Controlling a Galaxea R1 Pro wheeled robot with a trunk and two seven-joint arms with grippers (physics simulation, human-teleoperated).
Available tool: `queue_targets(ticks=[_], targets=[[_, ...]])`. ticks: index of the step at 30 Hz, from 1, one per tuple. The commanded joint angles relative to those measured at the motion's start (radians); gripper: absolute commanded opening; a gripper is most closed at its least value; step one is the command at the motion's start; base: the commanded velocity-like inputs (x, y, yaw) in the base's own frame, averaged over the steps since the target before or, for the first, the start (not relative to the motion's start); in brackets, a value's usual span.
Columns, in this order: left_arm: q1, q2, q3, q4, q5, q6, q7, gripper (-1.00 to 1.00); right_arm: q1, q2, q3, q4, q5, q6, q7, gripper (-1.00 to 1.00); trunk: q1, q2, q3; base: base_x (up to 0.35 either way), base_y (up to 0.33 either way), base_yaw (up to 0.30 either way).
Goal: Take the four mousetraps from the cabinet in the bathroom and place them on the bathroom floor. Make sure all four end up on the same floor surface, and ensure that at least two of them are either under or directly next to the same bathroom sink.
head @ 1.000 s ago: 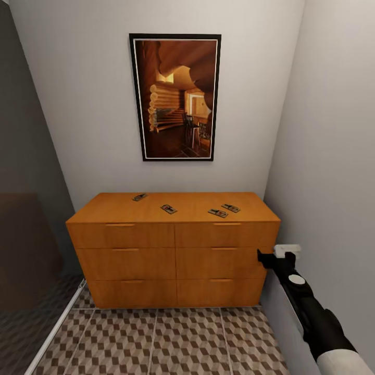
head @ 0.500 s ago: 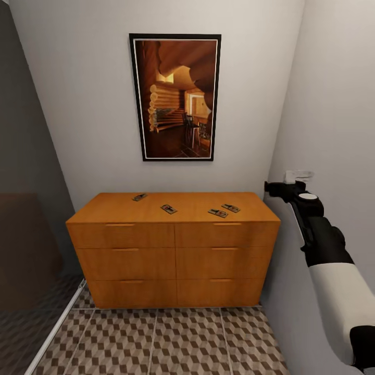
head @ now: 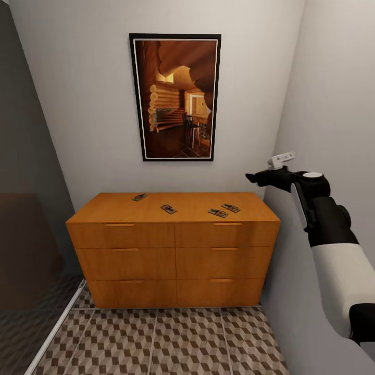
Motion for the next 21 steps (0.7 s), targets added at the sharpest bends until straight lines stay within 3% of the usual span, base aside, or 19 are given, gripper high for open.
queue_targets(ticks=[1,5,9,17,21], targets=[[0.0,0.0,-0.001,-0.002,0.0,-0.003,0.002,1.0,-0.002,-0.002,0.001,-0.001,0.027,0.003,0.037,1.0,0.0,-0.001,-0.001,0.0,0.0,0.0],[0.0,0.007,-0.003,-0.02,0.0,-0.004,-0.002,1.0,-0.003,-0.014,0.0,0.001,0.073,0.003,0.178,1.0,0.0,-0.001,-0.001,0.0,0.0,0.0],[0.0,0.024,-0.004,-0.037,-0.001,-0.002,-0.073,1.0,-0.004,-0.041,0.003,0.005,0.099,0.0,0.316,1.0,0.0,-0.001,-0.001,0.0,0.0,0.0],[0.0,0.043,-0.003,-0.07,-0.002,0.005,-0.152,1.0,-0.004,-0.051,0.004,0.007,0.124,-0.026,0.352,1.0,0.0,-0.001,-0.001,0.0,0.0,0.0],[0.0,0.048,-0.003,-0.154,-0.003,0.025,-0.16,1.0,-0.004,-0.051,0.004,0.009,0.132,-0.031,0.354,1.0,0.0,-0.001,-0.001,0.0,0.0,0.0]])
